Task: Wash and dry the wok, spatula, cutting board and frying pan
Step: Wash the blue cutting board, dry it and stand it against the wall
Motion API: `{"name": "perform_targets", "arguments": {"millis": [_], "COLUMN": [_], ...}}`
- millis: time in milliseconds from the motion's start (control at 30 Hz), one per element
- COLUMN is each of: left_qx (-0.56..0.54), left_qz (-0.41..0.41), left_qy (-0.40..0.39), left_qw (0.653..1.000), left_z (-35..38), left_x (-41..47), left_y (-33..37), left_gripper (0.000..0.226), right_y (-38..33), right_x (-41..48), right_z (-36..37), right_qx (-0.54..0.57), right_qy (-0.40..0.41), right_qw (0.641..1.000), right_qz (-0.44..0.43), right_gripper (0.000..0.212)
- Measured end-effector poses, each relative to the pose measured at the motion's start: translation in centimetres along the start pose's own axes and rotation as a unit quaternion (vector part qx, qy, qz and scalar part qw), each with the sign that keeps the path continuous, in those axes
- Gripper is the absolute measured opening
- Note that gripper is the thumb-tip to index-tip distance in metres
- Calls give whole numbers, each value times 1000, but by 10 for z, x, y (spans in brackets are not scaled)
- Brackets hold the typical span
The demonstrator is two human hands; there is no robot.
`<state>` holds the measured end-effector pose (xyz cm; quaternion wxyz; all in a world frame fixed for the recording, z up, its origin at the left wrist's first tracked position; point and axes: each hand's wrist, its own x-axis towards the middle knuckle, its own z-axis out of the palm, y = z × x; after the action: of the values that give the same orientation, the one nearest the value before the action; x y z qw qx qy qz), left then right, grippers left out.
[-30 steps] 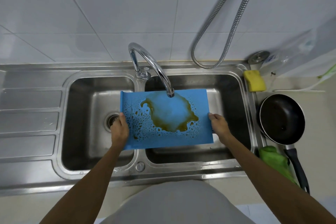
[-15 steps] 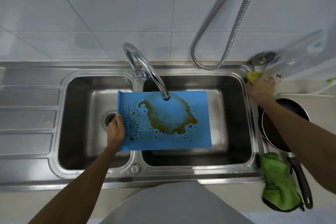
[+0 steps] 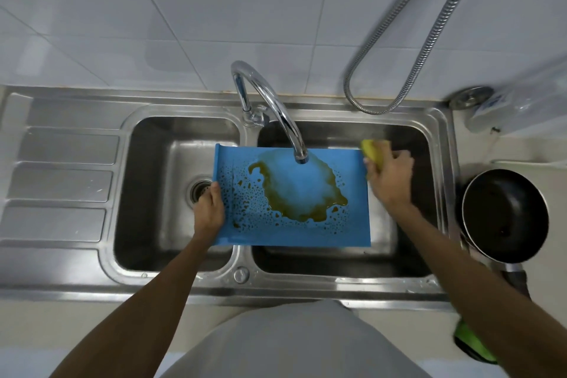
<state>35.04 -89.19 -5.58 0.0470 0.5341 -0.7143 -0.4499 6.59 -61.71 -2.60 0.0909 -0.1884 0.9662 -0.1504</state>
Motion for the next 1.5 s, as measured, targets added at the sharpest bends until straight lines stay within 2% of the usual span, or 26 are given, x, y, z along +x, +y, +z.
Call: {"name": "perform_targets", "arguments": {"millis": [100, 267, 433, 500, 567, 733, 800, 900, 1000, 1033, 1100, 1200, 1367, 1433, 1500], "left_qx": [-15, -19, -3, 3, 7, -2, -2, -6, -17, -22, -29, -75, -190, -206, -210], "left_qz": [2, 2, 14, 24, 40, 26, 22, 20, 17, 10, -8, -47, -112, -119, -123], "left_qy": [-16, -16, -10, -1, 7, -3, -6, -8, -4, -4, -8, -16, -34, -30, -27], "left_qw": [1000, 1000, 1000, 1000, 999, 1000, 1000, 1000, 1000, 1000, 1000, 996, 975, 971, 970], "left_z": [-2, -2, -3, -3, -3, -4, -5, -6, -6, -6, -6, -5, -4, -5, -5], "left_x": [-1, -3, 0, 0, 1, -1, -1, -3, -5, -4, -2, -1, 0, 0, 2], "left_y": [1, 4, 4, 4, 3, 5, 6, 9, 11, 11, 10, 7, 7, 7, 5], "left_gripper": [57, 59, 63, 63, 62, 65, 65, 63, 62, 63, 62, 50, 40, 37, 36], "right_y": [-39, -93, -147, -137, -113, -56, -57, -92, -150, -167, -195, -227, -254, -252, -245], "right_x": [-28, -33, -44, -55, -68, -62, -46, -30, -29, -31, -36, -34, -32, -42, -57], "right_z": [27, 53, 74, 72, 67, 48, 48, 68, 81, 86, 95, 96, 101, 104, 106], "right_qx": [-13, 4, -9, 17, 30, 55, 50, 57, 88, 84, 46, 22, 32, 54, 53], "right_qy": [-11, -11, -81, -64, -24, 0, 3, -24, -6, -11, -31, -29, -87, -97, -111], "right_qw": [999, 1000, 987, 985, 989, 996, 995, 998, 995, 993, 984, 973, 963, 961, 949], "right_qz": [-43, -13, -140, -158, -140, 67, 91, 15, -40, -85, -168, -229, -253, -254, -289], "right_gripper": [43, 41, 51, 48, 43, 34, 33, 27, 12, 11, 29, 32, 31, 30, 30]}}
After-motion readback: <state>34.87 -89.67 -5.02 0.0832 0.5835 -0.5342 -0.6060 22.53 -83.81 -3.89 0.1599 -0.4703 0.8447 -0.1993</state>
